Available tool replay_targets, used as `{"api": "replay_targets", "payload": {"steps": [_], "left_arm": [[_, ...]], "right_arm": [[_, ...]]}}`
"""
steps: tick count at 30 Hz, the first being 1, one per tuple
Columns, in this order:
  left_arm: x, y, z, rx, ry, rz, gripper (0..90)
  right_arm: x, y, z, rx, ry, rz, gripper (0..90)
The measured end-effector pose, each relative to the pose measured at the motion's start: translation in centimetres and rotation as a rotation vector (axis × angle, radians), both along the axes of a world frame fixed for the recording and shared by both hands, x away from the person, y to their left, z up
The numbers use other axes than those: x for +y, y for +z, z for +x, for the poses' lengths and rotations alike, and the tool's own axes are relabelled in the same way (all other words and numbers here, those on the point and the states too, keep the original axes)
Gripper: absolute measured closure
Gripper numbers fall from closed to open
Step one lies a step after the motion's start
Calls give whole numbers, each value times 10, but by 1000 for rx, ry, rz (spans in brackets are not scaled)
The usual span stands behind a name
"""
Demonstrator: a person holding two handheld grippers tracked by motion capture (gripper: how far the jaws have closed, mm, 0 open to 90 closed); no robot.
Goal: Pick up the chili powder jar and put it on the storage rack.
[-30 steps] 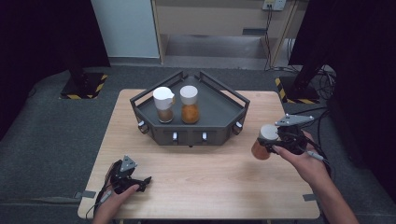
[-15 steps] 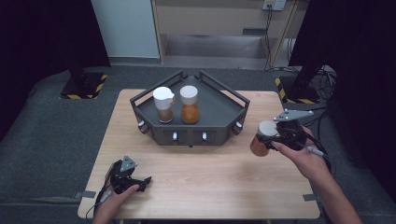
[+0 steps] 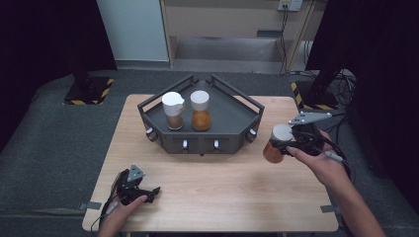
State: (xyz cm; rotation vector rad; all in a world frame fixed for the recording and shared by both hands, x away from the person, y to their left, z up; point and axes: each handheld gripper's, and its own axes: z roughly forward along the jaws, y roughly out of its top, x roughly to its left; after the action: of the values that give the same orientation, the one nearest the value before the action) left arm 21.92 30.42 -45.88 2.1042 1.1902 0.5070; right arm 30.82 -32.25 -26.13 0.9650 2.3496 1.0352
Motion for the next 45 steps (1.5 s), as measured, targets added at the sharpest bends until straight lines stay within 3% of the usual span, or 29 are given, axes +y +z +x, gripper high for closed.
{"api": "replay_targets", "payload": {"steps": [45], "left_arm": [[0, 0, 0, 0, 0, 0, 0]], "right_arm": [[20, 39, 11, -29, 21, 19, 339]]}}
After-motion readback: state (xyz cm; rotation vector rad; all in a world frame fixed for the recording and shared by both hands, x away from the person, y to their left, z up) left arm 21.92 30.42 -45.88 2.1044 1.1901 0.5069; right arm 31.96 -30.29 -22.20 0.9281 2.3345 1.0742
